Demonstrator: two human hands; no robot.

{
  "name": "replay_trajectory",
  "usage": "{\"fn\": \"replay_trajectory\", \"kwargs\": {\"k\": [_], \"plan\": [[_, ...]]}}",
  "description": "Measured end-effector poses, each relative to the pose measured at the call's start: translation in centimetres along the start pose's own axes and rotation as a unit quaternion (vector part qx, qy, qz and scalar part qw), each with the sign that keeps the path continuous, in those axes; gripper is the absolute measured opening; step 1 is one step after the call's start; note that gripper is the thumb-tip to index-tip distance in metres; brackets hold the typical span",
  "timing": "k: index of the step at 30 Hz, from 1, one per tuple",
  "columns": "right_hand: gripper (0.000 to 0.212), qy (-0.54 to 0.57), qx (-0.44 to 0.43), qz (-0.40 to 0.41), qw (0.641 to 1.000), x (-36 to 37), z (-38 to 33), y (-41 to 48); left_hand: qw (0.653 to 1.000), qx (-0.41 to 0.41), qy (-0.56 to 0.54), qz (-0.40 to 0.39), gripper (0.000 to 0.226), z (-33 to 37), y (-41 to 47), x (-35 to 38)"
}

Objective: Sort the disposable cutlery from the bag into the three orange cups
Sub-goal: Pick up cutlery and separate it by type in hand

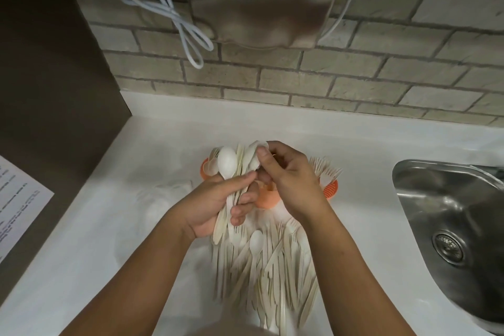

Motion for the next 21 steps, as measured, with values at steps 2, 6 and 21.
{"fn": "replay_trajectory", "kwargs": {"k": [2, 6, 21], "plan": [[0.020, 0.015, 0.007, 0.039, 0.999, -0.3, 0.6, 0.2, 1.000, -0.003, -0.002, 0.007, 0.035, -0.2, -0.1, -0.2], [0.020, -0.065, -0.016, 0.126, 0.990, -0.8, 1.5, 1.0, 0.999, -0.009, 0.020, 0.050, 0.041, -0.9, -0.3, -0.5], [0.006, -0.074, -0.029, 0.095, 0.992, 0.7, 1.9, 4.7, 0.978, 0.035, 0.030, 0.202, 0.035, -0.8, -2.4, -5.4]]}}
Point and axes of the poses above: each hand's wrist, its own y-axis towards the middle knuckle, its own x-axis out of the palm, z = x × y, the point moved 4 cm from there along y, towards the middle knuckle, and after that the axes turned 2 degrees about z, right-handed, at the moved point
